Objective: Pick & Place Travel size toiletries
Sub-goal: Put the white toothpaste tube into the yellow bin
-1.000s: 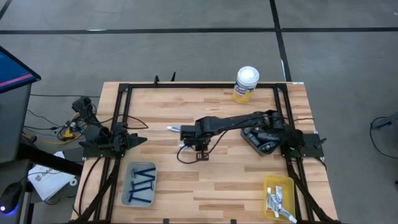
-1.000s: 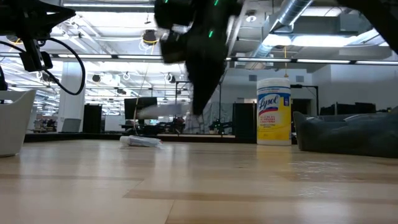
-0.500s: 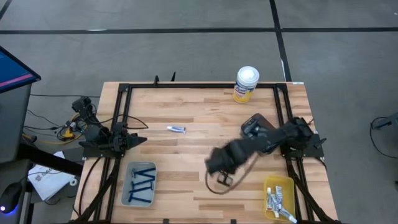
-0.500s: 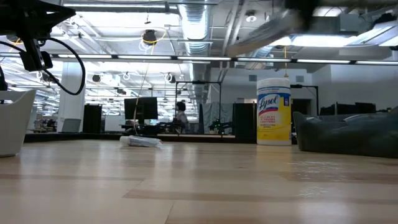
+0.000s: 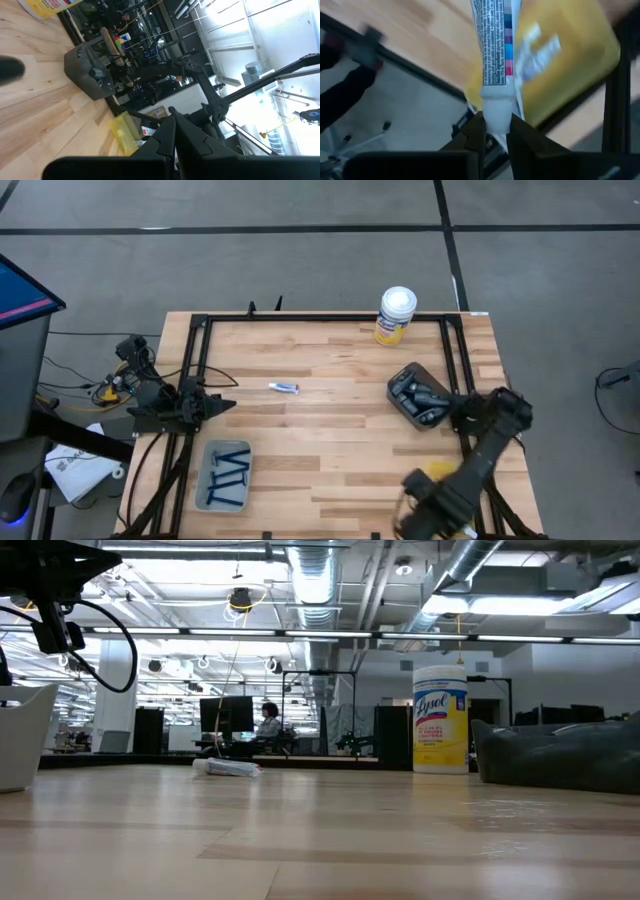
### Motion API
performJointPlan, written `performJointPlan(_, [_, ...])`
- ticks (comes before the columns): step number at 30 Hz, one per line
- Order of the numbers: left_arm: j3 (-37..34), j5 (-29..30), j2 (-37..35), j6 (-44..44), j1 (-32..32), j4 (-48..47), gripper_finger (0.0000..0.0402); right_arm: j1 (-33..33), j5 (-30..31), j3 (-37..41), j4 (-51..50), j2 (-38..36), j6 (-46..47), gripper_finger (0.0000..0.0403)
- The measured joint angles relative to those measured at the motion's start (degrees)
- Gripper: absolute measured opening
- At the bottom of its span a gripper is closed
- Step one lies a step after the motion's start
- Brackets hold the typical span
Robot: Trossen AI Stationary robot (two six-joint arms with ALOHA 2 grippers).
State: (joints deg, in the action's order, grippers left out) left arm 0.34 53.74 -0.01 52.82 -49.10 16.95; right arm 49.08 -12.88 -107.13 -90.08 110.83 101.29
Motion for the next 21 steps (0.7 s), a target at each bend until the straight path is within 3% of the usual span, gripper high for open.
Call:
performJointPlan(4, [0.0,0.0,0.0,0.0,0.0,0.0,0.0001,5.4,-2.5,0.6,-0.2,0.0,7.9,0.0047])
performJointPlan(10, [0.0,0.0,0.0,0.0,0.0,0.0,0.0001,9.7,-7.5,2.7,-0.1,0.0,10.8,0.0047])
performJointPlan(21, [0.0,0.0,0.0,0.0,0.0,0.1,0.0001,5.3,-16.6,13.3,0.1,0.1,4.1,0.0051])
